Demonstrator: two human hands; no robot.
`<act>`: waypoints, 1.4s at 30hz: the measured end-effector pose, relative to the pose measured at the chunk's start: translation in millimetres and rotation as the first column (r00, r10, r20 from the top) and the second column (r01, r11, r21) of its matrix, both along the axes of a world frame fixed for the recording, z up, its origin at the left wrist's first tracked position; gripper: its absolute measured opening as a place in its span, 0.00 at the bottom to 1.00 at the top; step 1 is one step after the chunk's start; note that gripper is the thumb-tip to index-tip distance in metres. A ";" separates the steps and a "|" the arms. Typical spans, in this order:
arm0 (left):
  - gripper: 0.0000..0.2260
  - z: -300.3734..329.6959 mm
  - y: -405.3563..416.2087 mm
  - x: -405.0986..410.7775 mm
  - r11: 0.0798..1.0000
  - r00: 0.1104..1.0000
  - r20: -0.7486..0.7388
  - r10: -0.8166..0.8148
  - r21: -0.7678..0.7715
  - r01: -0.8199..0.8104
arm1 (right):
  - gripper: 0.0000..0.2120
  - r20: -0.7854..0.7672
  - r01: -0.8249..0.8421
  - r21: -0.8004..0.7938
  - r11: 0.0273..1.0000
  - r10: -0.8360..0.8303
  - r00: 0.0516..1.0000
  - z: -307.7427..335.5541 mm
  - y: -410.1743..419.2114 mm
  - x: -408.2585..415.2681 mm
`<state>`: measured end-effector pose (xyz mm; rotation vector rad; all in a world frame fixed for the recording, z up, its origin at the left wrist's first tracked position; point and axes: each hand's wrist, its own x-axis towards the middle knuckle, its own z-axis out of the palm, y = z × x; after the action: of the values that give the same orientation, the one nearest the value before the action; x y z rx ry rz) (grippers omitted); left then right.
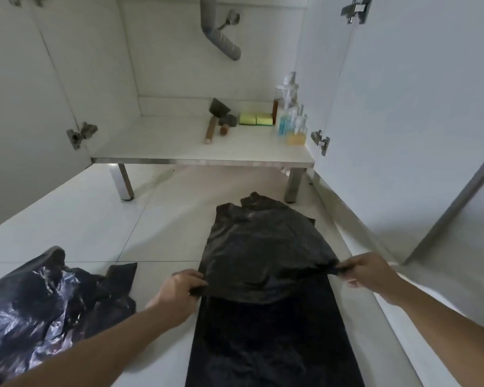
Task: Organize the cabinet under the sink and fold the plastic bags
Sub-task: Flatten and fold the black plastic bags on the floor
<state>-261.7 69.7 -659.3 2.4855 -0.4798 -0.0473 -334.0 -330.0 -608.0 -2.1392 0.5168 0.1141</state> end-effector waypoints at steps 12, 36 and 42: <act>0.20 -46.6 -6.5 -39.7 0.887 0.979 -0.177 -0.098 0.431 0.166 | 0.11 -0.248 -0.013 -0.210 0.978 -0.040 0.968 -61.5 25.7 -22.6; 0.24 -47.3 -0.7 -86.7 0.666 0.932 -0.303 -0.199 0.656 0.355 | 0.17 -0.626 -0.618 -0.549 0.562 0.213 0.750 -81.7 58.2 -44.5; 0.27 -53.9 -7.9 -99.1 0.754 0.945 -0.281 -0.168 0.580 0.307 | 0.05 -0.688 -0.680 -0.559 0.475 0.193 0.700 -65.6 70.5 -47.1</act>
<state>-360.7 61.8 -713.2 2.9847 -0.7906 -0.6751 -381.1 -259.6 -673.6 -3.1292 0.2774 1.0259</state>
